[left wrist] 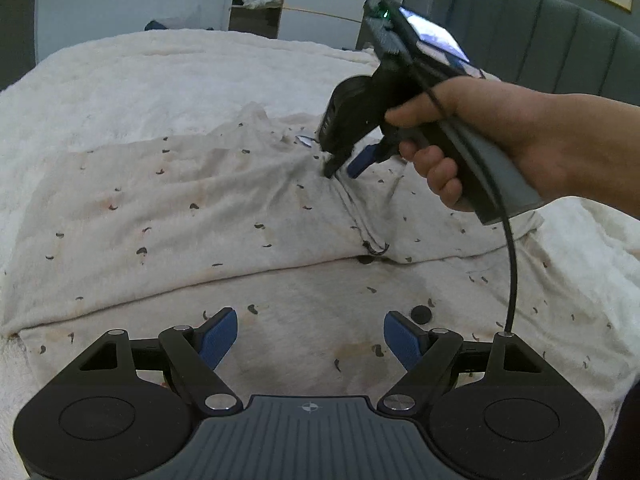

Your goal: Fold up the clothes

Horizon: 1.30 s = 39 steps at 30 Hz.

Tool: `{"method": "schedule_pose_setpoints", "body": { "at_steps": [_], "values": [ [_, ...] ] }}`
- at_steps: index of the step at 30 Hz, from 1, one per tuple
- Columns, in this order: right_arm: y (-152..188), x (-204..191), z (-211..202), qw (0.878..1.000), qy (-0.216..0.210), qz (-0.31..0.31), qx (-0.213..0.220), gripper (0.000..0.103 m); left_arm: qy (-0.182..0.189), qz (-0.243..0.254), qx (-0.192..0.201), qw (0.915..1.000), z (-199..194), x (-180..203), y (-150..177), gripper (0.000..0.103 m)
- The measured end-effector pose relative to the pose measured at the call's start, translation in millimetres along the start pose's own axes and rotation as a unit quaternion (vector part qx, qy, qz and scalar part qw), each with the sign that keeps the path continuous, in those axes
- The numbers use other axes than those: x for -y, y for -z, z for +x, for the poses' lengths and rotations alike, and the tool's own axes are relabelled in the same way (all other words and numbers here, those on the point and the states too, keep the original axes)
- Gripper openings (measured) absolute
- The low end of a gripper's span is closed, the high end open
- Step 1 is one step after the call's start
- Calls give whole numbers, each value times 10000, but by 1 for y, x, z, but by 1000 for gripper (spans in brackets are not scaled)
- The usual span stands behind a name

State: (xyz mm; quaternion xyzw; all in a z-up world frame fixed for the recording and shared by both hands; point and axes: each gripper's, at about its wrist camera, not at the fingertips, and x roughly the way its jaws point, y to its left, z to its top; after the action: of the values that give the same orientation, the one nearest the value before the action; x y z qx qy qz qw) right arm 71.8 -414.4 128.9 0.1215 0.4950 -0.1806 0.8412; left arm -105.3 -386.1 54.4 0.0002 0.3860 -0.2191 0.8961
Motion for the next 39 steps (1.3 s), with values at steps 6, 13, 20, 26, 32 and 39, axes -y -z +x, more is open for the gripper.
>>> {"method": "schedule_pose_setpoints", "body": {
  "at_steps": [6,13,20,26,32,39],
  "values": [
    [-19,0,-44,9957,-207,-165,891,0,176,-110,135,9997,-6,1,-2,77],
    [-18,-10,-51,9926,-301,-998,625,29,198,-13,40,9998,-1,5,-1,77],
    [-3,100,-78,9963,74,-137,846,41,236,-120,40,9996,2,3,-3,77],
    [61,192,-106,9958,95,381,826,45,390,-265,57,9989,7,2,-10,77],
    [157,288,-110,9743,-203,1922,1156,47,587,-775,20,9953,20,-6,-11,76],
    [212,336,-70,9055,-1545,3672,1463,44,1047,-898,106,9904,24,5,-27,76]
  ]
}}
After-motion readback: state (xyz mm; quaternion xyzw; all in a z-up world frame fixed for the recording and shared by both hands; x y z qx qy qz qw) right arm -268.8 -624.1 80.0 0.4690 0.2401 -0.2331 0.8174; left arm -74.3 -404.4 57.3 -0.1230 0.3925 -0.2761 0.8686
